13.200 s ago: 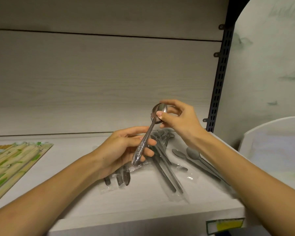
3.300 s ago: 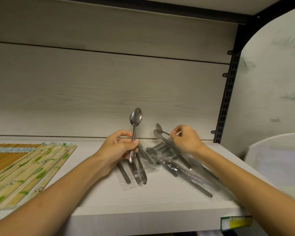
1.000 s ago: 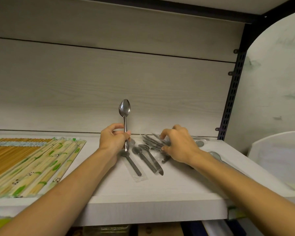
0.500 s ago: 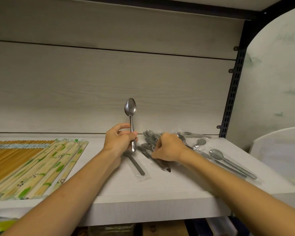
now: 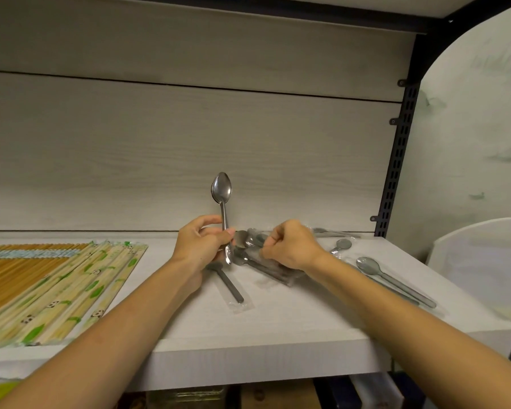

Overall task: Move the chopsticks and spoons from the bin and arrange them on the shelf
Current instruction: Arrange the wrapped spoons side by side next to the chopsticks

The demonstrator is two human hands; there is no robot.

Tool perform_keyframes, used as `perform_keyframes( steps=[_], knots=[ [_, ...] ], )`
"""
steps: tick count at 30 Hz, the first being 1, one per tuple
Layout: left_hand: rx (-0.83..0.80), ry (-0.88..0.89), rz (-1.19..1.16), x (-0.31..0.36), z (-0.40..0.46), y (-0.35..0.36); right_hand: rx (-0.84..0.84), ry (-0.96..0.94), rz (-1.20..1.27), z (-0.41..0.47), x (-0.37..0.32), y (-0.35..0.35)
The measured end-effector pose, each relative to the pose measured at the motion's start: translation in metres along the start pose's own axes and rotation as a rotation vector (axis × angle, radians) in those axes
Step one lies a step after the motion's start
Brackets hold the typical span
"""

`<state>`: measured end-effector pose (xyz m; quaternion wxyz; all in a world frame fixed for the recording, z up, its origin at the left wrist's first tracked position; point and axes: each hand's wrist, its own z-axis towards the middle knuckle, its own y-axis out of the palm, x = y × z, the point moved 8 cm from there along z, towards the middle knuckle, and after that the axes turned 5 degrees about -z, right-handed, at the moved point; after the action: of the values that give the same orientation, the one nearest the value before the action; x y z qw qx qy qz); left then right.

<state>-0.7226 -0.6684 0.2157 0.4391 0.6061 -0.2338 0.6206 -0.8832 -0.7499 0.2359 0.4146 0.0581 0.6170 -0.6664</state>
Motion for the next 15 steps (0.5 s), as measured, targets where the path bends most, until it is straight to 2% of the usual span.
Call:
perform_keyframes(
  steps=[4,8,11,15],
  knots=[
    [-0.036,-0.011,0.0,-0.003,0.001,0.003,-0.001,0.058,0.273,0.001,0.009,-0.002],
    [-0.105,-0.026,0.016,-0.005,0.0,0.009,0.001,0.13,0.396,-0.002,0.015,-0.006],
    [-0.157,-0.035,0.015,-0.005,-0.003,0.015,0.075,0.173,0.483,-0.003,0.018,-0.013],
    [-0.211,-0.046,0.018,-0.006,-0.006,0.021,0.118,0.14,0.659,-0.005,0.012,-0.019]
  ],
)
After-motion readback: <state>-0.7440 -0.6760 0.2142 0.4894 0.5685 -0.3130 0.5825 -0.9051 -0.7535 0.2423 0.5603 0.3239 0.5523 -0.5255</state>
